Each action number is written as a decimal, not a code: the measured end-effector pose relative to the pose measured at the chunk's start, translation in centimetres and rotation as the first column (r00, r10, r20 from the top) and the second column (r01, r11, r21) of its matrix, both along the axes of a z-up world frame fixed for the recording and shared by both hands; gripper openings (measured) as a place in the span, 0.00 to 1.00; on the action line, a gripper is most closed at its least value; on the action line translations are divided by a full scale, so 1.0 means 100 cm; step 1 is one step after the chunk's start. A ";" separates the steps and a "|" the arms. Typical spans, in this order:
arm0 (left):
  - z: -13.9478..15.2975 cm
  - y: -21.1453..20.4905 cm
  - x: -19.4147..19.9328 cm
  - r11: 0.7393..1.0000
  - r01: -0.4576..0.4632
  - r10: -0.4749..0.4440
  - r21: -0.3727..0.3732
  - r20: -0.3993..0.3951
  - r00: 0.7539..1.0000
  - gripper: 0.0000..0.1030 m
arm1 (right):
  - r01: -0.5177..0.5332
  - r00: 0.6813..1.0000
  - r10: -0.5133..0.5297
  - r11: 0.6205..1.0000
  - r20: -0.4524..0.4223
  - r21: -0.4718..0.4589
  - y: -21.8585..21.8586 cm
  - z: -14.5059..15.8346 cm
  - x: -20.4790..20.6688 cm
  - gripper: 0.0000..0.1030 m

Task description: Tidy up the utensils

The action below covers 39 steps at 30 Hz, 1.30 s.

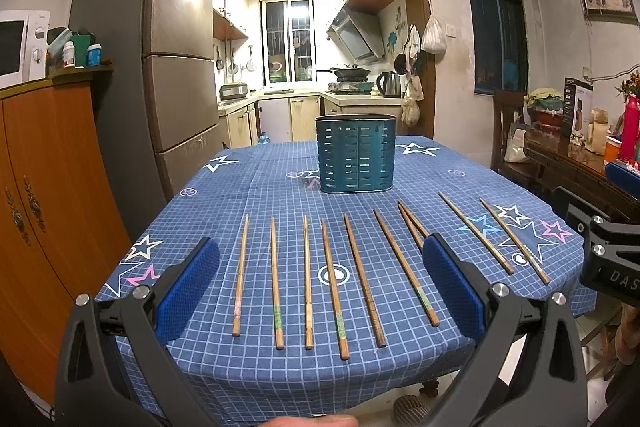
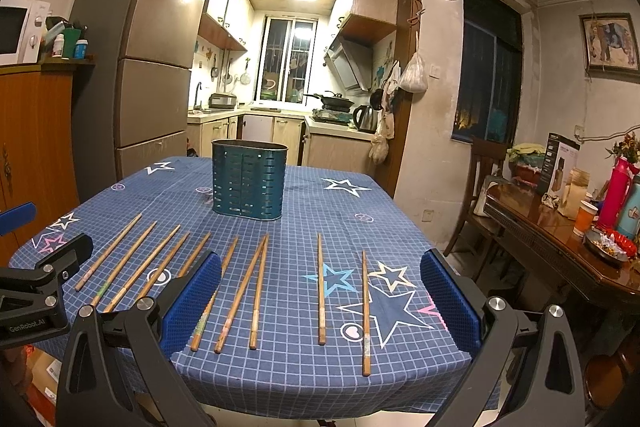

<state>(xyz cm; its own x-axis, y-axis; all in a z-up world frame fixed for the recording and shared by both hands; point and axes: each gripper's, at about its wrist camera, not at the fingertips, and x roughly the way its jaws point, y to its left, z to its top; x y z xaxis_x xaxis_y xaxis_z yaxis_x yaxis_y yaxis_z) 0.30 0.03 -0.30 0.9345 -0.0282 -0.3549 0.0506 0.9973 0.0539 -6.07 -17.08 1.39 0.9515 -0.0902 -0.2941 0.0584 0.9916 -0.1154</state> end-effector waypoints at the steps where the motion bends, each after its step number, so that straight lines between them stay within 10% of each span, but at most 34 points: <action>1: 0.000 0.000 0.000 1.000 0.000 0.000 0.000 0.000 1.000 0.95 | 0.000 1.000 0.000 1.000 -0.001 0.000 0.001 -0.001 0.001 0.97; 21: -0.015 0.044 0.007 0.998 -0.051 0.049 -0.027 -0.049 0.998 0.95 | 0.061 0.998 -0.060 0.998 -0.032 0.017 -0.021 -0.011 0.005 0.97; 32: -0.053 0.084 0.001 0.992 -0.098 0.109 0.075 -0.170 0.979 0.95 | 0.175 0.978 -0.174 0.984 -0.118 0.001 -0.076 -0.044 0.008 0.97; 39: -0.073 0.091 0.017 0.992 -0.098 0.113 0.075 -0.234 0.966 0.71 | 0.178 0.967 -0.166 0.983 -0.191 0.045 -0.098 -0.065 0.009 0.97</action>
<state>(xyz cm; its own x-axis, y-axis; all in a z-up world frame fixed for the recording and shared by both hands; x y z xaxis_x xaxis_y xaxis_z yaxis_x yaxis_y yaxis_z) 1.96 9.09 -7.57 0.8196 0.0948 -0.5651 -0.0358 0.9927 0.1148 -5.21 -26.84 -5.09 0.8513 -0.2240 -0.4745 0.2119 0.9740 -0.0798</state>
